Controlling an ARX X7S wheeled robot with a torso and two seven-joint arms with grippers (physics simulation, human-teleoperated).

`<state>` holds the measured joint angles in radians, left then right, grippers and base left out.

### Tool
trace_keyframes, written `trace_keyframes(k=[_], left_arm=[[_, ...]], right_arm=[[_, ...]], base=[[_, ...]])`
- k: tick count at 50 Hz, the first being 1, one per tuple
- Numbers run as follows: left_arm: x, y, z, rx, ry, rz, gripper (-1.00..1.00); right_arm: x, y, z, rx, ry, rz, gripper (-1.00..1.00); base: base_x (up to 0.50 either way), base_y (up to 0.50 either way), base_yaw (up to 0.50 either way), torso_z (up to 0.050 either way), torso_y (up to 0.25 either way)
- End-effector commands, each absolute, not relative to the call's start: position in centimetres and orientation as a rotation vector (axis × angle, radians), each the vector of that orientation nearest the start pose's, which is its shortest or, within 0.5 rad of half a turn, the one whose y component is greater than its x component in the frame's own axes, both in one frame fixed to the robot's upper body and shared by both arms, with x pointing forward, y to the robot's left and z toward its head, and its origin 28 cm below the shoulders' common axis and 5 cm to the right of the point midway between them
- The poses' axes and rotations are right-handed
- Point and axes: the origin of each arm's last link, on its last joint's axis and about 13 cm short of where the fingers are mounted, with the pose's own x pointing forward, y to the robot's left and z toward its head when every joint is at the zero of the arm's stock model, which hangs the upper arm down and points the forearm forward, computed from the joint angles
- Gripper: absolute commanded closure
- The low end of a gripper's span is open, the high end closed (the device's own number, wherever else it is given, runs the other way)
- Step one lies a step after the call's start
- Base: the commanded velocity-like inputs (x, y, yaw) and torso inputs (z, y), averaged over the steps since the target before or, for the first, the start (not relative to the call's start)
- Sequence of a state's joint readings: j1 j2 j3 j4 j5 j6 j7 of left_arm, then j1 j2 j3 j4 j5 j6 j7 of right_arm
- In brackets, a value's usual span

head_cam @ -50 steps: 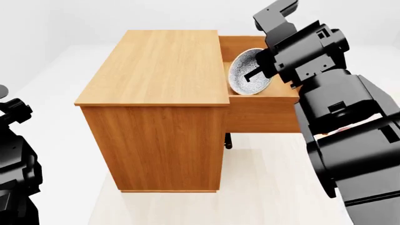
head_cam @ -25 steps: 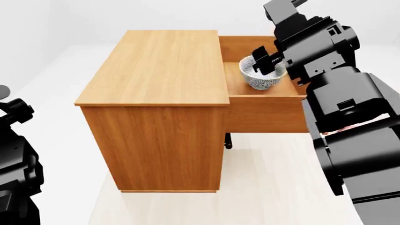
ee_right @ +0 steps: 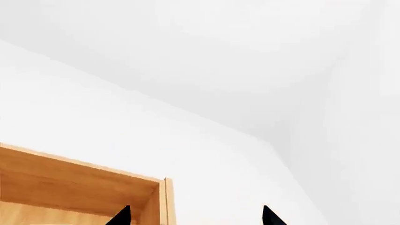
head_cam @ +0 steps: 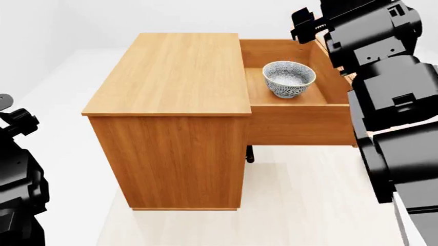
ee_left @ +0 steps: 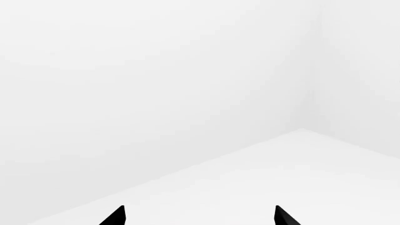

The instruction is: Open the top drawer of the cabinet and put the bowl in it.

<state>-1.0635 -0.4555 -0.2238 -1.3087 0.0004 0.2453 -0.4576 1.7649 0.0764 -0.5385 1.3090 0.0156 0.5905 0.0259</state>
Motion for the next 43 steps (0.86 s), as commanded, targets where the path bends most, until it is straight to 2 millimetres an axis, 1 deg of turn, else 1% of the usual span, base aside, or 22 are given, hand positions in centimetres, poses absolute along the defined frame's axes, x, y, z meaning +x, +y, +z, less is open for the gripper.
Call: trace_keyframes(k=[1,6,7,8,10,11,16,19,24,34,39,43], left_arm=[[36.1,40.8,12.0,0.017,-0.059,0.964,-1.00],[36.1,40.7,12.1,0.015,-0.063,0.964,-1.00],[36.2,40.7,12.2,0.015,-0.064,0.964,-1.00],[36.2,40.7,12.2,0.015,-0.066,0.963,-1.00],[36.3,40.7,12.3,0.016,-0.068,0.962,-1.00],[36.3,40.7,12.4,0.016,-0.069,0.962,-1.00],[36.3,40.6,12.4,0.015,-0.073,0.961,-1.00],[36.3,40.7,12.4,0.015,-0.072,0.963,-1.00],[36.3,40.7,12.4,0.015,-0.073,0.966,-1.00],[36.3,40.8,12.6,0.016,-0.078,0.971,-1.00],[36.3,40.8,12.6,0.016,-0.080,0.971,-1.00],[36.4,40.7,12.7,0.017,-0.081,0.969,-1.00]], right_arm=[[41.9,-13.4,38.3,-0.393,-0.051,-0.294,-1.00],[41.5,-13.0,39.8,-0.351,-0.159,-0.295,-1.00],[41.3,-13.5,38.5,-0.333,-0.110,-0.306,-1.00],[40.7,-13.4,38.2,-0.323,-0.118,-0.303,-1.00],[38.9,-12.7,39.1,-0.313,-0.221,-0.280,-1.00],[38.5,-12.6,38.9,-0.309,-0.235,-0.277,-1.00],[36.0,-11.9,37.2,-0.314,-0.305,-0.248,-1.00],[34.3,-11.4,35.7,-0.308,-0.350,-0.228,-1.00],[32.5,-10.9,33.2,-0.296,-0.406,-0.214,-1.00],[30.1,-10.2,28.5,-0.276,-0.475,-0.212,-1.00],[29.1,-10.2,26.7,-0.271,-0.531,-0.233,-1.00],[28.9,-10.2,25.5,-0.260,-0.538,-0.241,-1.00]], base=[[0.00,0.00,0.00,0.000,0.000],[0.00,0.00,0.00,0.000,0.000],[0.00,0.00,0.00,0.000,0.000],[0.00,0.00,0.00,0.000,0.000],[0.00,0.00,0.00,0.000,0.000],[0.00,0.00,0.00,0.000,0.000],[0.00,0.00,0.00,0.000,0.000],[0.00,0.00,0.00,0.000,0.000],[0.00,0.00,0.00,0.000,0.000],[0.00,0.00,0.00,0.000,0.000],[0.00,0.00,0.00,0.000,0.000],[0.00,0.00,0.00,0.000,0.000]])
